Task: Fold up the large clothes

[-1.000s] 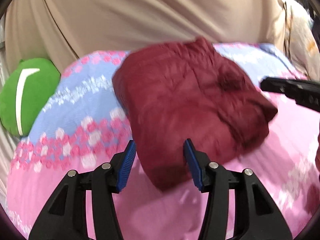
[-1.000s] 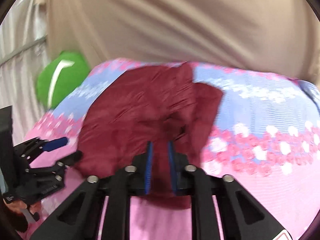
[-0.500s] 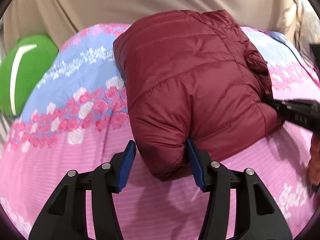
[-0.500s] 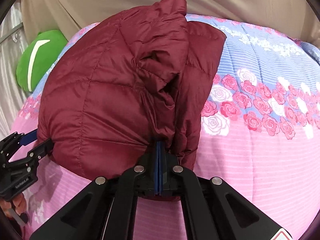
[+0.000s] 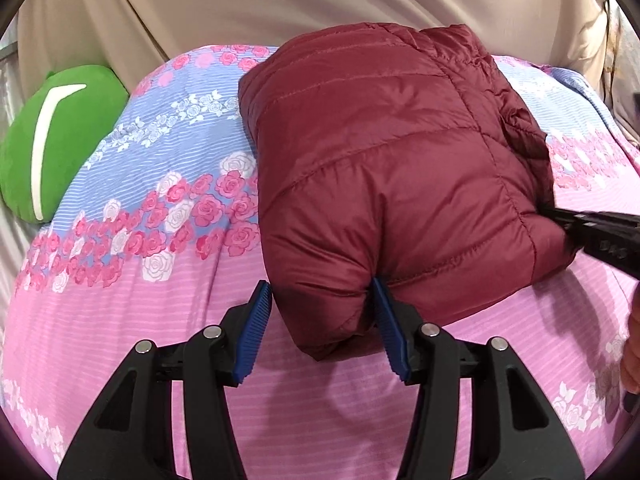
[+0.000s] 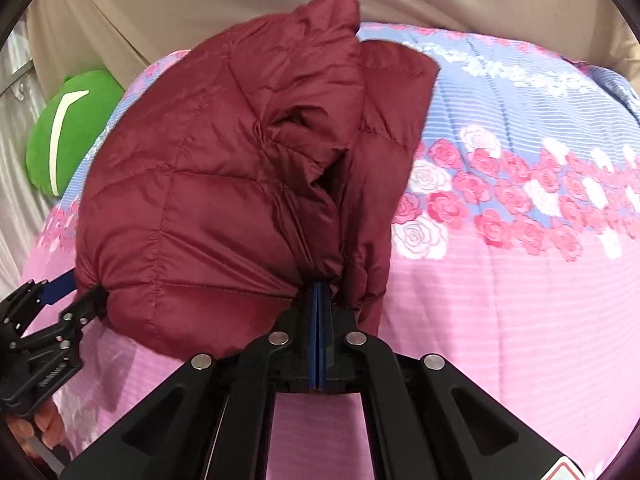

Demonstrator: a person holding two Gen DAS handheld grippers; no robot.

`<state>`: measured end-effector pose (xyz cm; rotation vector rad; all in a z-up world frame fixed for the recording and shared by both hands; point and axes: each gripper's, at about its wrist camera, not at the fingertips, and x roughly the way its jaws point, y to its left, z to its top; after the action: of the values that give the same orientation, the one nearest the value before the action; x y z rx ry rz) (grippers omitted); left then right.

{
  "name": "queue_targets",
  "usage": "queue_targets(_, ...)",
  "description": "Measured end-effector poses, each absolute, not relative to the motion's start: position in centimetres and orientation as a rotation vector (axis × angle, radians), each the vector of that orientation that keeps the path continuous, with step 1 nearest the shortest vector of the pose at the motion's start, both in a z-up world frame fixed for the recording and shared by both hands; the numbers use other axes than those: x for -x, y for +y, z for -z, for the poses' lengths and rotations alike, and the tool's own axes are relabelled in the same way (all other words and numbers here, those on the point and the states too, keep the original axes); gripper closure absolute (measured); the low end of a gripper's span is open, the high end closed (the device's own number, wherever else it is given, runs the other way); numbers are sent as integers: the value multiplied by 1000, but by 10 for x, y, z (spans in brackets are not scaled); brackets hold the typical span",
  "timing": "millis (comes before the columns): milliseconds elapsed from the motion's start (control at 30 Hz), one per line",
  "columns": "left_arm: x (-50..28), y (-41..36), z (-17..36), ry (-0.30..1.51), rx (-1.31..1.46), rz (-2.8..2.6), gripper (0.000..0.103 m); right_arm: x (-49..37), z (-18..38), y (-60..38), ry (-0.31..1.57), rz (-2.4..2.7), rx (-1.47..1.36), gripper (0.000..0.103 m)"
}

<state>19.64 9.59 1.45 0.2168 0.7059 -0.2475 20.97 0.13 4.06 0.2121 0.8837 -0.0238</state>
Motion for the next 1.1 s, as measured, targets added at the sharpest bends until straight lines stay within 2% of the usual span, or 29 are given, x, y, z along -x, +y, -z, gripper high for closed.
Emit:
queue_targets(200,-180,95,-26,669,-184,218,53,-176,-67,14,802,51,-170,100)
queue_targets(233,-176,93,-27,663,-177,219,53,-173,-66,15,800,56,-169,98)
queue_targets(400,-164,82,-25,661,-173,232,51,-190,-36,17,891,94,-112,99)
queue_targets(600,-152,81,-18,673,-141,231,46,-159,-58,14,848,85,-174,96)
queue_targets(700,-144,76,-13,667,-139,217,46,-136,-60,16,829,113,-176,87)
queue_targets(767,-138,74,-8,665,-127,199,46,-122,-56,17,816,140,-169,75)
queue_targets(800,-136,74,-6,666,-117,192,46,-114,-53,19,810,157,-161,72)
queue_targets(867,-129,74,-1,669,-88,173,46,-103,-50,23,800,179,-146,60)
queue_targets(933,-125,74,3,670,-80,157,45,-92,-45,29,790,196,-118,52)
queue_targets(1100,-111,72,5,651,-91,120,30,-83,-37,39,788,198,-87,44)
